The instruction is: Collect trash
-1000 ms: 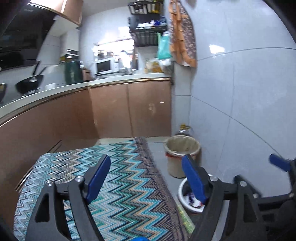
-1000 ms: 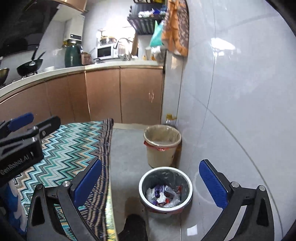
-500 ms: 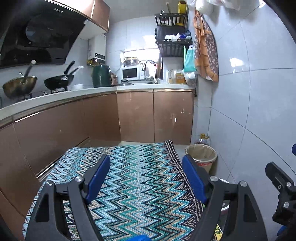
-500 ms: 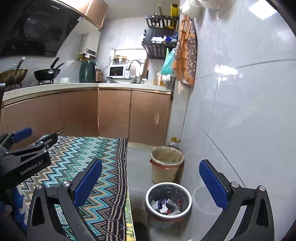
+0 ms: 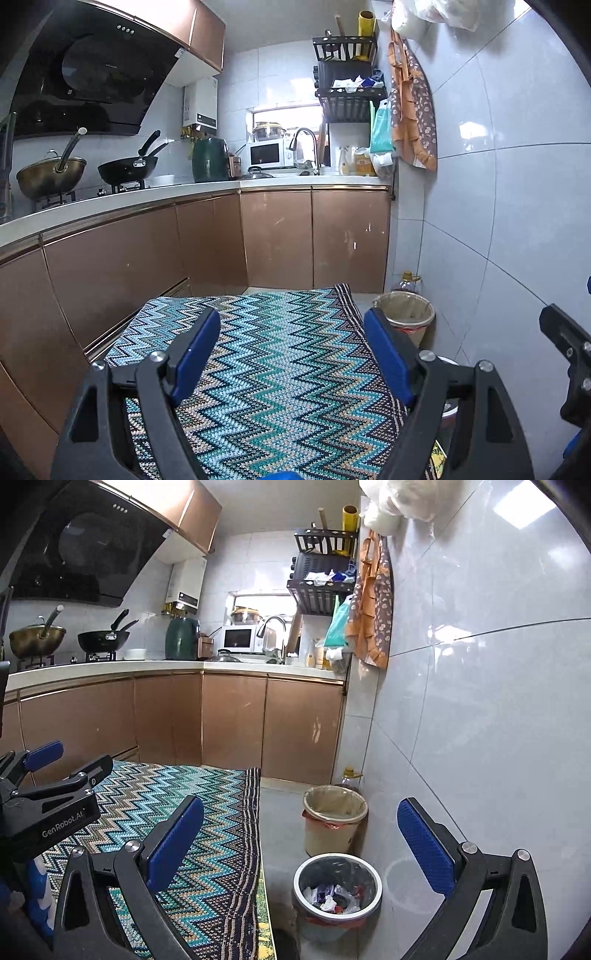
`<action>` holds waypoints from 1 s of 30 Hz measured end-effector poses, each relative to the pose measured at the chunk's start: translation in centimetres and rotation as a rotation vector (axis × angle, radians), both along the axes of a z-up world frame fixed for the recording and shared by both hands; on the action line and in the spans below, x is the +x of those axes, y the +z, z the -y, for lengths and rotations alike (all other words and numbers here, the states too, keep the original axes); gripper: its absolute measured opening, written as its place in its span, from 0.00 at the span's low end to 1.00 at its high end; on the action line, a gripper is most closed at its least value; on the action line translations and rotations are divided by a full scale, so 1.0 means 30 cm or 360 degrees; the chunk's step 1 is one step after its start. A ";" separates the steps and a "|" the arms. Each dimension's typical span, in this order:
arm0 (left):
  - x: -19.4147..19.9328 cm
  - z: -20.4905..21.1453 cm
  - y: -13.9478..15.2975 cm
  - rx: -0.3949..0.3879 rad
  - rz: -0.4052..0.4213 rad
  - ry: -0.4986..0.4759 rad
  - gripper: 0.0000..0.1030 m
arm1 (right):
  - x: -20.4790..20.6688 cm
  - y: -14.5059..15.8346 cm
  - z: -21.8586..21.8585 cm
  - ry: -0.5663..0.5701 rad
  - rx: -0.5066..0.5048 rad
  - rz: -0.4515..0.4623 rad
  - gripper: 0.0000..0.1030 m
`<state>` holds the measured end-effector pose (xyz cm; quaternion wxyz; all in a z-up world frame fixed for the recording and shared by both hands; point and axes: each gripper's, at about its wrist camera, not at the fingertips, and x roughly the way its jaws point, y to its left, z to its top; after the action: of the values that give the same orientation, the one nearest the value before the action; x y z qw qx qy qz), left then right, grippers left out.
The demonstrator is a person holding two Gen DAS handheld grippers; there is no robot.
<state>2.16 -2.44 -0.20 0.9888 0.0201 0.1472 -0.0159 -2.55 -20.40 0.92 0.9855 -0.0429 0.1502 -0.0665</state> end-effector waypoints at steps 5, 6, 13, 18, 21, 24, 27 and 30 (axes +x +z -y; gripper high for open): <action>-0.009 -0.001 0.000 0.0004 0.0002 0.0004 0.77 | -0.015 0.002 0.017 -0.0010 0.0023 0.0016 1.00; -0.010 -0.006 0.001 0.0004 0.0005 -0.0001 0.77 | -0.017 0.001 0.022 -0.0012 0.0027 0.0018 1.00; -0.030 0.006 0.008 0.0018 0.0025 -0.0018 0.77 | -0.027 -0.002 0.040 -0.0025 0.0046 0.0025 1.00; -0.041 0.016 0.016 0.0024 0.0040 -0.0029 0.77 | -0.029 0.001 0.045 -0.0031 0.0051 0.0028 1.00; -0.048 0.021 0.021 0.0026 0.0050 -0.0035 0.77 | -0.029 0.002 0.045 -0.0029 0.0053 0.0029 1.00; -0.053 0.024 0.025 0.0028 0.0059 -0.0035 0.77 | -0.030 0.004 0.044 -0.0028 0.0050 0.0030 1.00; -0.056 0.024 0.029 0.0025 0.0063 -0.0030 0.77 | -0.031 0.004 0.044 -0.0031 0.0051 0.0032 1.00; -0.060 0.025 0.030 0.0026 0.0070 -0.0028 0.77 | -0.032 0.007 0.042 -0.0029 0.0050 0.0033 1.00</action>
<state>0.36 -3.20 0.71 0.9914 0.0299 0.1255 -0.0229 -3.50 -21.67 1.13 0.9869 -0.0254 0.1413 -0.0737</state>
